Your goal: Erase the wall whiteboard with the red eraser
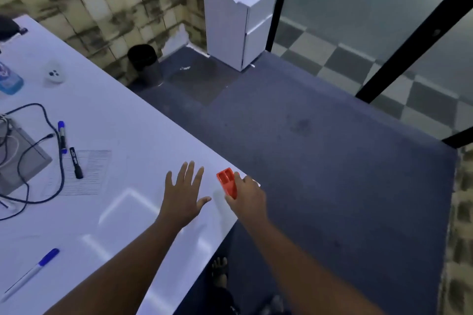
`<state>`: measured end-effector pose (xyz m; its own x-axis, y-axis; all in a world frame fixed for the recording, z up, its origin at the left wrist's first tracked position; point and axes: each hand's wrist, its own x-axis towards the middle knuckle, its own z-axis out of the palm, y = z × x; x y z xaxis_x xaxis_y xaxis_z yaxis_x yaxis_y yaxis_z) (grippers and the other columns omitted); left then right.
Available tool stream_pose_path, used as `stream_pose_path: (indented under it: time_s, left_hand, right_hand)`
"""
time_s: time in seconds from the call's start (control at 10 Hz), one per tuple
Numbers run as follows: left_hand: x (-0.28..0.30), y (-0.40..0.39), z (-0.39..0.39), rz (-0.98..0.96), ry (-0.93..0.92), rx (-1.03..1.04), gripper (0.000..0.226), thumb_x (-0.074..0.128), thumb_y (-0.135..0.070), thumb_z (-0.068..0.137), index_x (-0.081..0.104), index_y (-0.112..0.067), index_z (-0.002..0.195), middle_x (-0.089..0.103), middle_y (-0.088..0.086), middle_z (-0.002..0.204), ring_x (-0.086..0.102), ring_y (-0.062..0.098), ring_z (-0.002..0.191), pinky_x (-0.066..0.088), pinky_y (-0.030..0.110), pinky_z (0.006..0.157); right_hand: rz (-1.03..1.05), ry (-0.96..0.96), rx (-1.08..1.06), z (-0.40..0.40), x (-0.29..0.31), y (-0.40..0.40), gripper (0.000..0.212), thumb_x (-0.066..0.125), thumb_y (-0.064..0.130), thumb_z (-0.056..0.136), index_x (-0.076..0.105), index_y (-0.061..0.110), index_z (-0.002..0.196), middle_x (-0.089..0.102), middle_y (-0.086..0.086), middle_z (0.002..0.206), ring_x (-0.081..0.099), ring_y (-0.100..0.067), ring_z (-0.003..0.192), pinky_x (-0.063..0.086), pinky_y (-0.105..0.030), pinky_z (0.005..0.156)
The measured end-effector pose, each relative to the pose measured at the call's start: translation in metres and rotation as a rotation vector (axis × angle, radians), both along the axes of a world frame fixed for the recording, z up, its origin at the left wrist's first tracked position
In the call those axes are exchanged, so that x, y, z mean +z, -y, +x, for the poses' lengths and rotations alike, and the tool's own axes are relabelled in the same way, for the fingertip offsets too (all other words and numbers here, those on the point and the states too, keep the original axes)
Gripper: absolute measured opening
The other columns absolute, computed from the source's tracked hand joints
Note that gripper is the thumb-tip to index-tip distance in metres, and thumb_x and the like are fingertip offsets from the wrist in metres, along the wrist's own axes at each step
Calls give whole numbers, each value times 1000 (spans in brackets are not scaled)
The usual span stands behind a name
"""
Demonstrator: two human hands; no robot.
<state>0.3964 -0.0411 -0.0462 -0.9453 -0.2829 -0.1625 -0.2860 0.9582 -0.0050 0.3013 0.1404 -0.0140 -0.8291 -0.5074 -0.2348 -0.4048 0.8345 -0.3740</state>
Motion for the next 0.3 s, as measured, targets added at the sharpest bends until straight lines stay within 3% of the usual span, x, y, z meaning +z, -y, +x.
stream_pose_path:
  time_s: [0.2,0.3]
  left_hand:
    - [-22,5,-36,-13,72,26,74,53,-53,93,54,-10,154,50,23,158,51,44,144,48,69,106]
    - [-17,8,-79,-57,-22,37,73,58,-53,95,55,-10,153,51,23,157,52,43,143,49,68,106]
  right_hand:
    - [68,56,151,-27,-47,13,83,60,67,92,35,18,153,56,-7,125,61,-23,108,53,-37,85]
    - [-71,-74,84,-70,-53,-2,93,40,85,87,50,17,149,62,-5,110,63,-25,94,53,-42,75]
